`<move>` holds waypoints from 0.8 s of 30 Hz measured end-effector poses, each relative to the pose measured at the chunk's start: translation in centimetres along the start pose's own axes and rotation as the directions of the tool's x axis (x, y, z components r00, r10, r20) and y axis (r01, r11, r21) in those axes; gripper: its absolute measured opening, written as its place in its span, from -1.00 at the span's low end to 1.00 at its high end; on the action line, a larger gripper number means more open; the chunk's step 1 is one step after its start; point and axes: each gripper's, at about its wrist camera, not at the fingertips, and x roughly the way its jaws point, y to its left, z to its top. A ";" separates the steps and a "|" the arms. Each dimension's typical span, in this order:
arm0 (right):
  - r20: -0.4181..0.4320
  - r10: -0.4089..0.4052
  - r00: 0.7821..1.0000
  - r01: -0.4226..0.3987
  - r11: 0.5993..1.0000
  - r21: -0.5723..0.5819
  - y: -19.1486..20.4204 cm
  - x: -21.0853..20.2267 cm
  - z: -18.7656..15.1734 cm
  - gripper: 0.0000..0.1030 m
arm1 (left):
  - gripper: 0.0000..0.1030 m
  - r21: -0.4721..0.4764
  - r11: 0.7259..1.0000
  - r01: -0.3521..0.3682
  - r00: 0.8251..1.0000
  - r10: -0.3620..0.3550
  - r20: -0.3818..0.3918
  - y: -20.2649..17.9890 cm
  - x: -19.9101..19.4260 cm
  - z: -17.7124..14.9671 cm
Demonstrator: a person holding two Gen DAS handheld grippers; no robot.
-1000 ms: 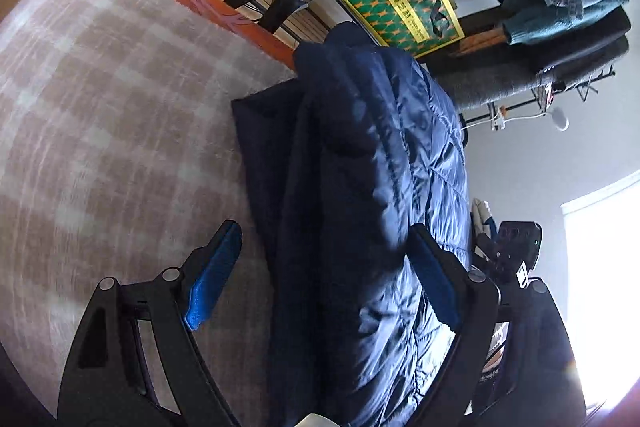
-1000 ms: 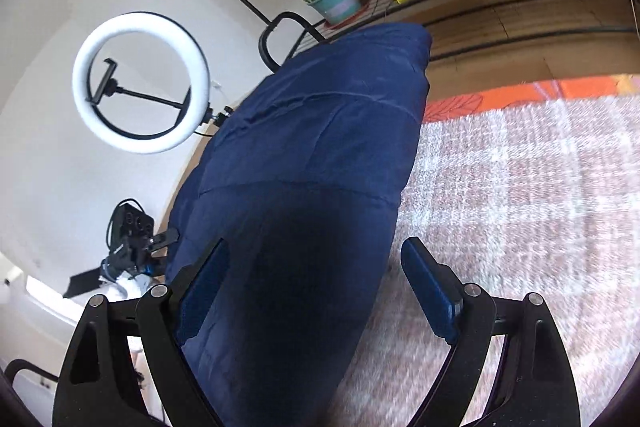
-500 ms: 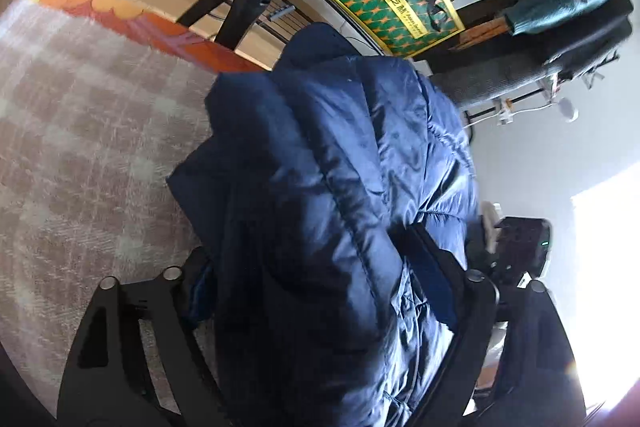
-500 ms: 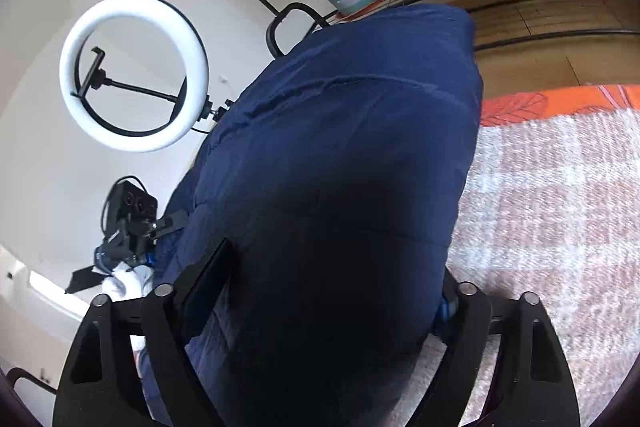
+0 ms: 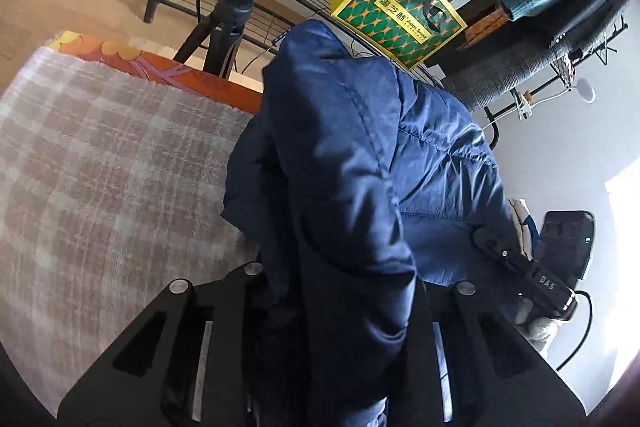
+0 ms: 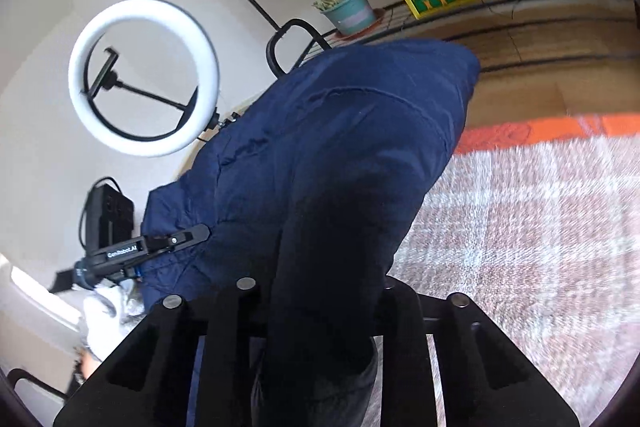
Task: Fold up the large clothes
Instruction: 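Grip the folded jacket bundle with both tools and lift it off the blanket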
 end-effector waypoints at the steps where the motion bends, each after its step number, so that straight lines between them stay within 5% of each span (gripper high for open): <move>1: 0.001 -0.007 1.000 0.007 1.000 -0.012 0.4 -0.4 0.0 -0.62 | -0.61 0.008 1.000 0.003 1.000 -0.003 0.005 -0.6 -0.5 -0.3; 11: 0.003 -0.074 0.997 0.074 0.986 -0.149 4.2 -8.8 -2.3 -0.64 | -0.64 0.028 0.999 0.037 0.999 -0.038 0.012 -6.2 -5.8 -5.6; 24: 0.079 -0.150 0.986 0.164 0.963 -0.212 5.6 -25.9 -8.7 -0.64 | -0.65 0.185 0.979 0.090 0.996 -0.089 -0.013 -20.2 -11.6 -15.2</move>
